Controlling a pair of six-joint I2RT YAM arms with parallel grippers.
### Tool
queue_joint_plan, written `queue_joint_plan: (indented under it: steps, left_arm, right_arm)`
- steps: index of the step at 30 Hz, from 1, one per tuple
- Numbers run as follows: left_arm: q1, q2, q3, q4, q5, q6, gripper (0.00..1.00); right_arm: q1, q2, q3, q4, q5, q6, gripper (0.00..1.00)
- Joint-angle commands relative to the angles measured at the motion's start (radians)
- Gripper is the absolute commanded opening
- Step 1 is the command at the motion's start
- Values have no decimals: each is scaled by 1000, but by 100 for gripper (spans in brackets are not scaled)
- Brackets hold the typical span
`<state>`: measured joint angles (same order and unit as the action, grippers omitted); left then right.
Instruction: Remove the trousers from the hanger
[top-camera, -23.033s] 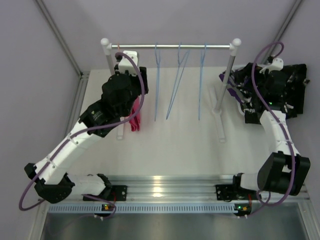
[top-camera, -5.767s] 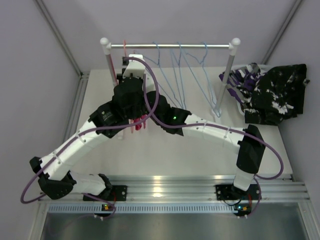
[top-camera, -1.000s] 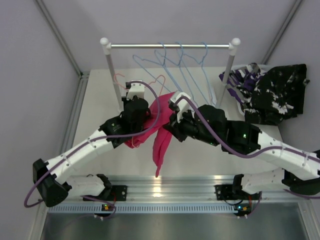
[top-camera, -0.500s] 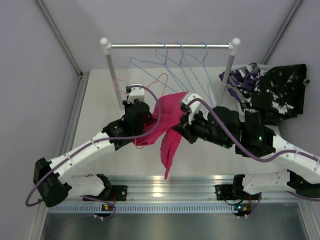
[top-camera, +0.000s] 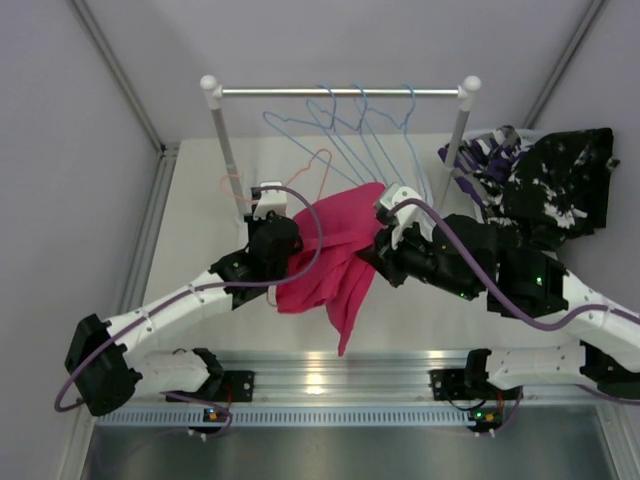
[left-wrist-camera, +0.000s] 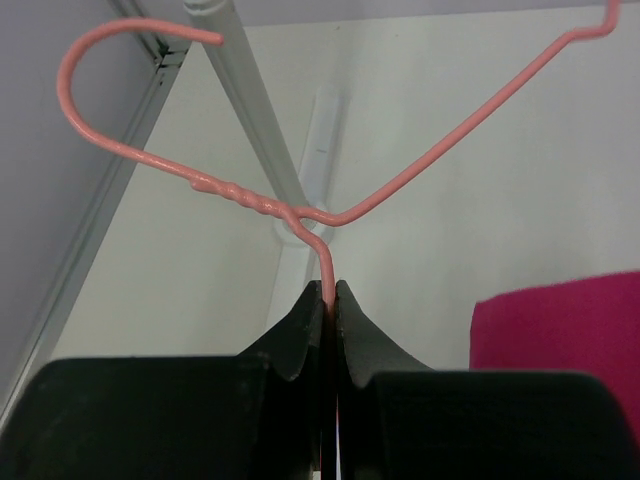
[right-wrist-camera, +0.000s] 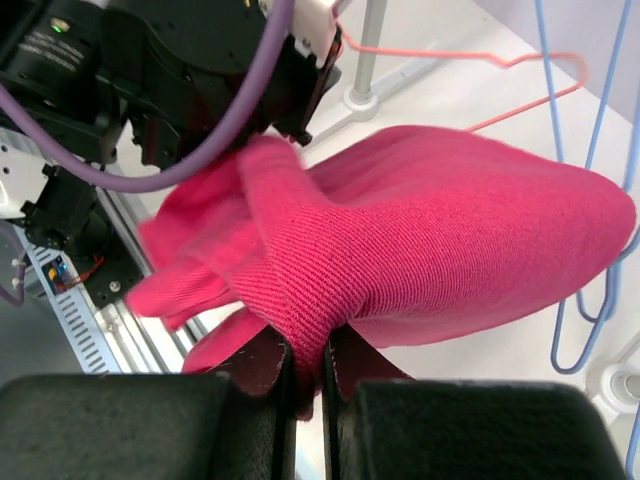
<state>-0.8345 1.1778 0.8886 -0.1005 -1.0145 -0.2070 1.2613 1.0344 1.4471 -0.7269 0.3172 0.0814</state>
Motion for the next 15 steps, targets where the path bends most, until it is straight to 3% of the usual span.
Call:
queue_joint_plan:
  steps: [1, 15]
  left_arm:
    - [17, 11, -31, -7, -56, -3, 0]
    - [17, 6, 27, -18, -19, -5, 0]
  right_arm:
    - [29, -92, 101, 149, 45, -22, 0]
    - [27, -119, 56, 127, 19, -8, 0]
